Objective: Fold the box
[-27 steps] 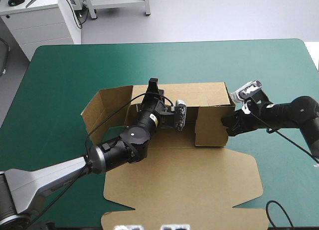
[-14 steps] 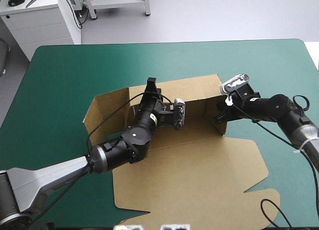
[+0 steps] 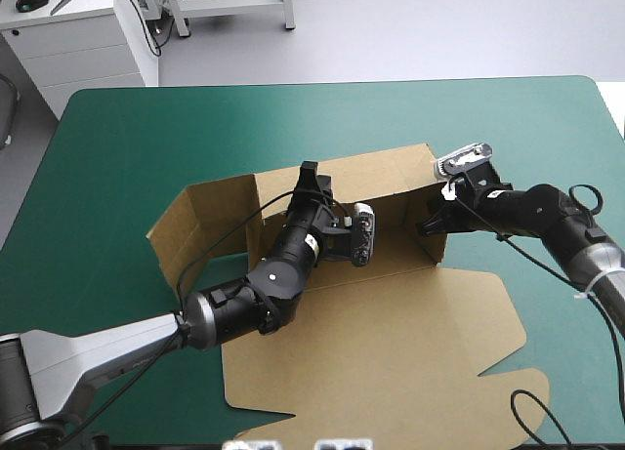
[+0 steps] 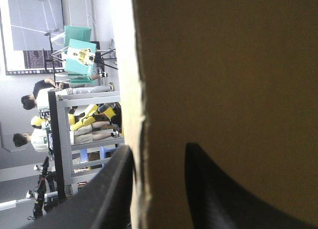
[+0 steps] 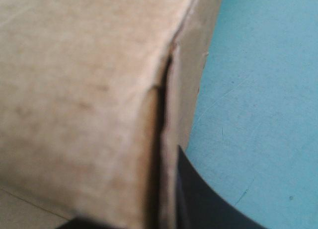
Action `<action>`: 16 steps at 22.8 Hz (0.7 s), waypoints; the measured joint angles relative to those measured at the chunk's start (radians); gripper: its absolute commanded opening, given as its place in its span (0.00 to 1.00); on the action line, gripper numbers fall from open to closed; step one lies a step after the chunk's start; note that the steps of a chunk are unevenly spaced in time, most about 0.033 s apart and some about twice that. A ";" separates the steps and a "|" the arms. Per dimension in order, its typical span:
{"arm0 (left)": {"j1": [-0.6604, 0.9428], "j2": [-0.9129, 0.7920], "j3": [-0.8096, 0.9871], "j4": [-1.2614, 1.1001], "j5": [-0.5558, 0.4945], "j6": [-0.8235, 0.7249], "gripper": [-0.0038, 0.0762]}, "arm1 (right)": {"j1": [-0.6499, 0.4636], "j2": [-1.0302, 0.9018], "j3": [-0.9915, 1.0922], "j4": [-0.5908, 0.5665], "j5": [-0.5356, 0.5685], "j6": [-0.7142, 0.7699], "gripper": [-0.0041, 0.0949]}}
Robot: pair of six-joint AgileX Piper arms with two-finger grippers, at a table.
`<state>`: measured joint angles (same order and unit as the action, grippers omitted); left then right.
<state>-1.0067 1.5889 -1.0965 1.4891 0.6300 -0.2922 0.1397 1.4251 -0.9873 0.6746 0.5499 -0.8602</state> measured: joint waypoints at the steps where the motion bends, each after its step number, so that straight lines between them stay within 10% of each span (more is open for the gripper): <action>1: -0.017 0.001 0.003 0.019 0.013 -0.025 0.38 | 0.001 0.000 -0.002 -0.012 -0.003 0.017 0.04; 12: -0.316 -0.018 0.006 0.186 0.173 -0.271 0.38 | 0.001 0.000 -0.003 -0.045 -0.010 0.061 0.04; 16: -0.403 -0.077 0.006 0.188 0.194 -0.334 0.06 | 0.001 0.000 -0.003 -0.048 -0.011 0.075 0.04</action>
<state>-1.4097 1.5118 -1.0901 1.6772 0.8237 -0.6263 0.1410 1.4251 -0.9907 0.6262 0.5388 -0.7852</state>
